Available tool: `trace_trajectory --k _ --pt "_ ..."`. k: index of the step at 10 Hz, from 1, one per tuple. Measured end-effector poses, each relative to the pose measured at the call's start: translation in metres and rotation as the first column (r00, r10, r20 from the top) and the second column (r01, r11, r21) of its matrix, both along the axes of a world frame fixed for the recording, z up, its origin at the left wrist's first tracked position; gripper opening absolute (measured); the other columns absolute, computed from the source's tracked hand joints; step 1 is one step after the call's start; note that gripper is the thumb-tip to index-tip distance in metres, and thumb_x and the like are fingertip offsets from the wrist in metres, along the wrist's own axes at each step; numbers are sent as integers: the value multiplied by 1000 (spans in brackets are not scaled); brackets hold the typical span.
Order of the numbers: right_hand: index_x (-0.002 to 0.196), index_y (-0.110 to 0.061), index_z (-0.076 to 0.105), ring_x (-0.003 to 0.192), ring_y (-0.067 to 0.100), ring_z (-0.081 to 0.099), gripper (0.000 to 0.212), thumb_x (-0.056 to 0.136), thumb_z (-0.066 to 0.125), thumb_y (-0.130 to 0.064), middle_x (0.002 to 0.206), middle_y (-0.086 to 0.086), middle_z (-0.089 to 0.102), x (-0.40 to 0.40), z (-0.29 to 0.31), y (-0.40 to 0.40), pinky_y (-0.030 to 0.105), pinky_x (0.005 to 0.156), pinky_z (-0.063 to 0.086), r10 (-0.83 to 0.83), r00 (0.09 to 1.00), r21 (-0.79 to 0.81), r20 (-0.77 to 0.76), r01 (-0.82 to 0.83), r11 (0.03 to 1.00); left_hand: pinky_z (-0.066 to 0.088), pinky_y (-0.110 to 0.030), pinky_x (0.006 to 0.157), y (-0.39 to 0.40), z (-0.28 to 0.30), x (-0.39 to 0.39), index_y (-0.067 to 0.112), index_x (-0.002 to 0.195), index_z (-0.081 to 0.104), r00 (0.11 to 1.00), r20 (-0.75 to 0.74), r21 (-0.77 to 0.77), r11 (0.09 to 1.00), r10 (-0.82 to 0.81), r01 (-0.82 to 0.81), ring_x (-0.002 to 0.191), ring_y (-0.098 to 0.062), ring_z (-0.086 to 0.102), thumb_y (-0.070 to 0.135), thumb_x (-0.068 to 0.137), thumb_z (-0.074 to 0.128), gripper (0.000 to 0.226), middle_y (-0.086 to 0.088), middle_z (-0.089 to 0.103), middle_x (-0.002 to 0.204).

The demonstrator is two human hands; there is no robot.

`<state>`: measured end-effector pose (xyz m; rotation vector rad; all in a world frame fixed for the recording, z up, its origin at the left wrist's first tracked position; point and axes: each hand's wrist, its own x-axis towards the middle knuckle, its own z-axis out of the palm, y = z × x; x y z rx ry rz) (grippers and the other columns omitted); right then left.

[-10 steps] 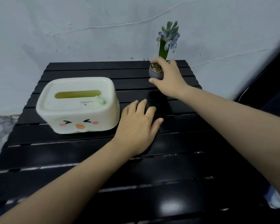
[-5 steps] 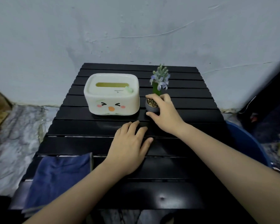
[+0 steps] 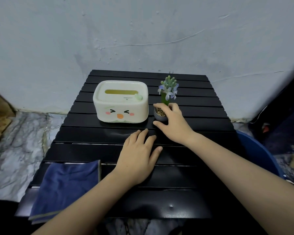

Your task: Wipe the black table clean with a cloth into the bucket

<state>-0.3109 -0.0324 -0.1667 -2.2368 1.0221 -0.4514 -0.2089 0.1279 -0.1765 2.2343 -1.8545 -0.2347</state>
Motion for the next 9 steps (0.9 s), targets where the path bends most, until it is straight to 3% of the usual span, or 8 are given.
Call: trace_trajectory --k 2,4,5,7,9 --pt "136 -35 52 126 29 45 47 94 68 -26 127 5 42 -1 0 4 40 109 42 1 1000 -15 17 -1 1000 25 -39 120 1 1 -1 24 147 44 1000 -1 -1 1000 1 -1 148 -25 27 54 102 31 55 -5 35 160" --pt "138 -36 50 129 26 38 47 95 66 -30 126 4 43 -1 -2 5 35 104 40 -2 1000 -40 7 2 999 23 -39 121 1 1 -2 25 147 42 1000 -3 -6 1000 4 -4 149 -25 25 54 102 30 55 -4 33 160" --pt "139 -37 49 129 26 38 47 95 66 -31 128 4 43 0 -2 5 38 105 42 -12 1000 -54 -2 12 998 23 -39 121 1 0 -1 26 148 40 1000 -5 4 1000 0 0 150 -24 23 55 102 27 56 -3 31 161" --pt "138 -40 50 137 29 35 51 92 69 -33 146 4 38 -3 -2 10 42 113 37 -13 1000 -81 -13 12 997 27 -39 118 0 1 -1 25 143 46 1000 -5 -12 1000 4 -4 146 -24 29 55 102 30 54 -3 37 157" --pt "146 -42 43 148 27 20 55 96 64 -31 160 7 25 -15 1 35 39 114 30 -80 990 -153 117 97 983 42 -39 100 -10 10 10 24 129 60 998 -61 -68 997 15 -19 122 -24 50 48 101 41 41 3 56 136"
